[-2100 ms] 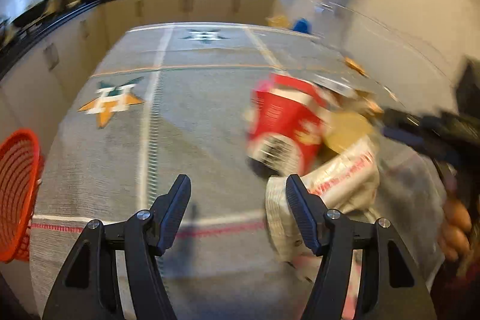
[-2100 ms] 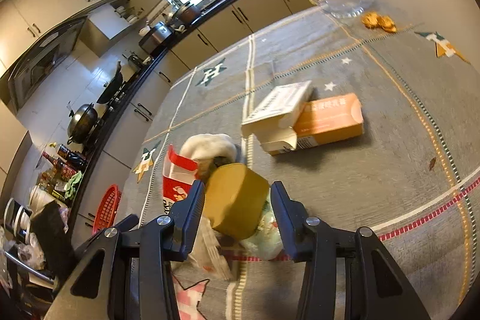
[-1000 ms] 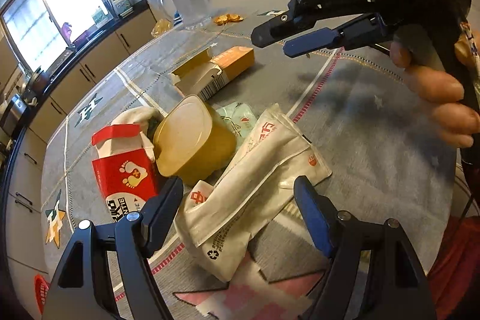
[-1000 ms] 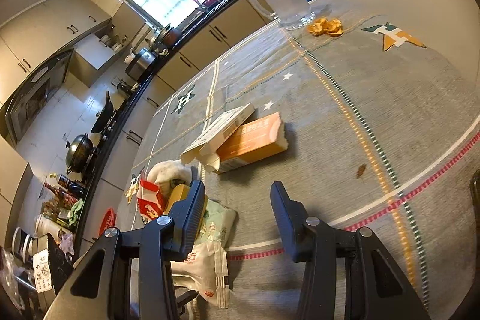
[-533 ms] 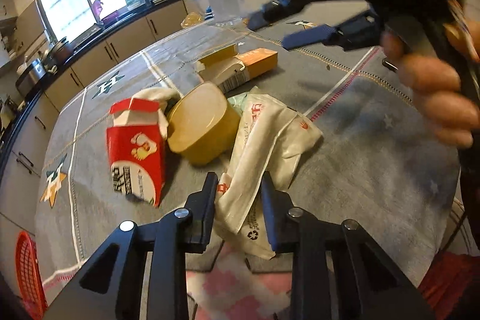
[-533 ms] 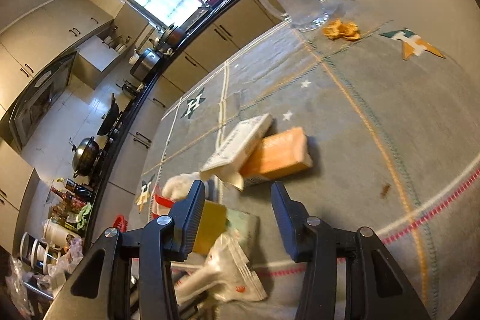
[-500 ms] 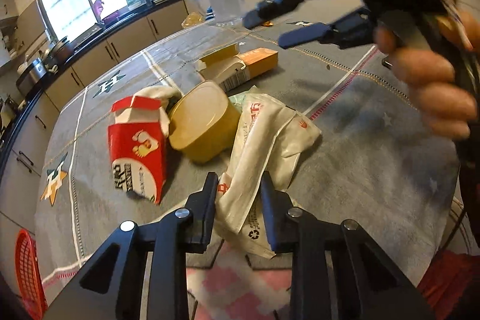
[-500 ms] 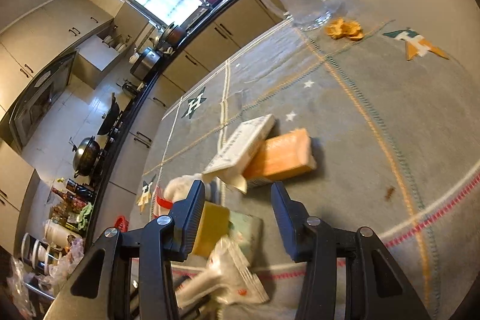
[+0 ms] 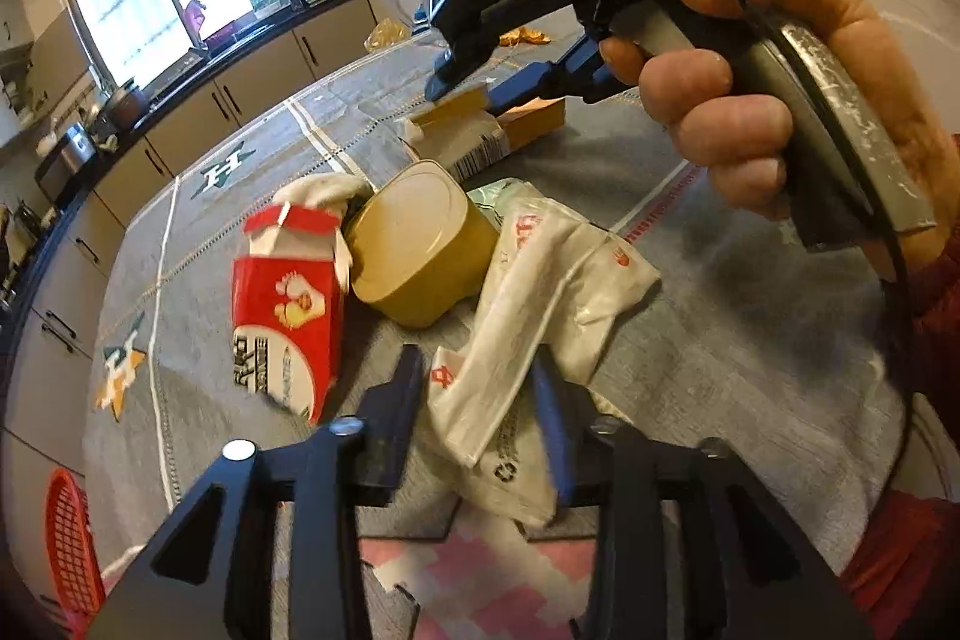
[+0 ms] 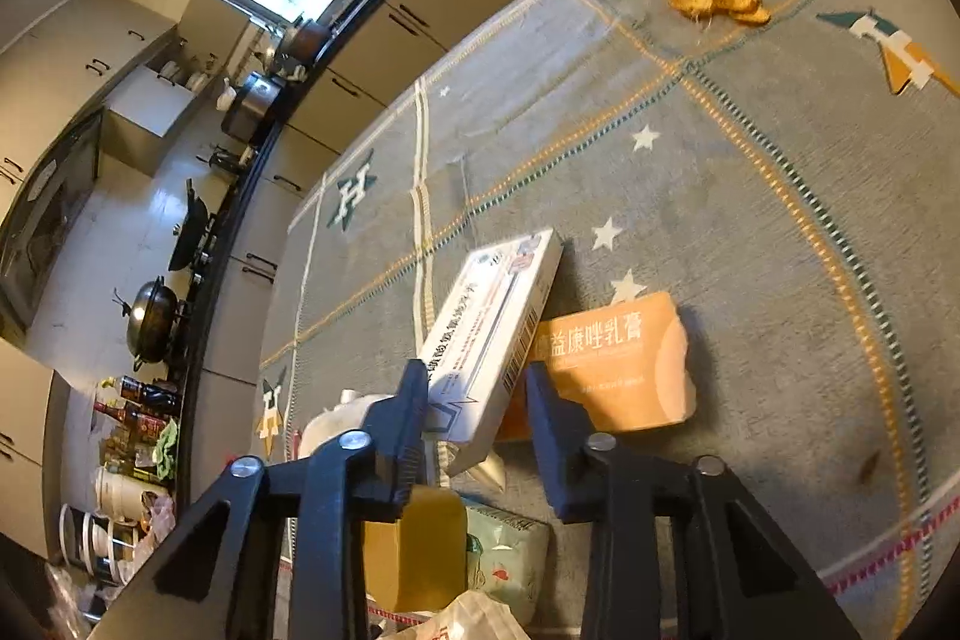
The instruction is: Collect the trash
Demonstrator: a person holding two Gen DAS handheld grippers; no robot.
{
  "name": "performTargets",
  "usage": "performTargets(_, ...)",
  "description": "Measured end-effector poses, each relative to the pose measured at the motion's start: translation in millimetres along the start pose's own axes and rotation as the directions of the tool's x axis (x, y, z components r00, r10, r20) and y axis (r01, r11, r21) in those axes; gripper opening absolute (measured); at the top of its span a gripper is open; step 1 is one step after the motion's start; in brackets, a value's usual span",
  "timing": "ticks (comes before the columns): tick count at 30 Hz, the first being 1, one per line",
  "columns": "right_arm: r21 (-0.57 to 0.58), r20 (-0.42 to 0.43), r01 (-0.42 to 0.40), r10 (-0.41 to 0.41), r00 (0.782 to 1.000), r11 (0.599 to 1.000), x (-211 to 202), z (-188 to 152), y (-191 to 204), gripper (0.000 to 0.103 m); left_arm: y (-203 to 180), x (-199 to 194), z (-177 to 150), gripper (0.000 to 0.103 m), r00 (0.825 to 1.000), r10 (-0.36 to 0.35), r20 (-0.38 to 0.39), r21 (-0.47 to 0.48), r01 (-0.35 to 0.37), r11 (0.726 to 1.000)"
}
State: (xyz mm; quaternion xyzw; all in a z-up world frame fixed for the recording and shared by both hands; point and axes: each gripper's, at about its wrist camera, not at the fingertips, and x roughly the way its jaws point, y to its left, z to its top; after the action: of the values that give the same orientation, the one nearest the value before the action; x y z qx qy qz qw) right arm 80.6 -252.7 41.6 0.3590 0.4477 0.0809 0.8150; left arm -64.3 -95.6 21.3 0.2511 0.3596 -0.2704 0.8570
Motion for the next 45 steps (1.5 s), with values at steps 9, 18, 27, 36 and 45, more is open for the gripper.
performTargets(9,-0.074,0.047,-0.022,0.025,0.999,0.997,-15,-16,6,0.016,-4,1,3,0.028,0.999,-0.032,0.022,-0.039,0.033,0.999)
performTargets(18,-0.176,0.136,-0.031,0.055,0.989,0.984,-62,-53,21,0.015,11,-18,-10,0.025,0.995,-0.082,0.053,-0.135,0.088,0.987)
performTargets(27,-0.197,0.143,-0.045,0.074,0.987,0.979,-81,-75,25,0.015,37,-49,-29,0.025,0.992,-0.012,0.128,-0.261,0.045,0.964)
performTargets(36,-0.288,0.139,-0.025,0.067,0.988,0.957,-83,-108,50,0.015,57,-68,-50,0.025,0.989,0.07,0.133,-0.377,-0.015,0.926)
performTargets(45,-0.389,0.135,-0.002,0.059,0.989,0.921,-78,-138,78,0.015,71,-84,-63,0.026,0.98,0.125,0.152,-0.42,-0.05,0.906)
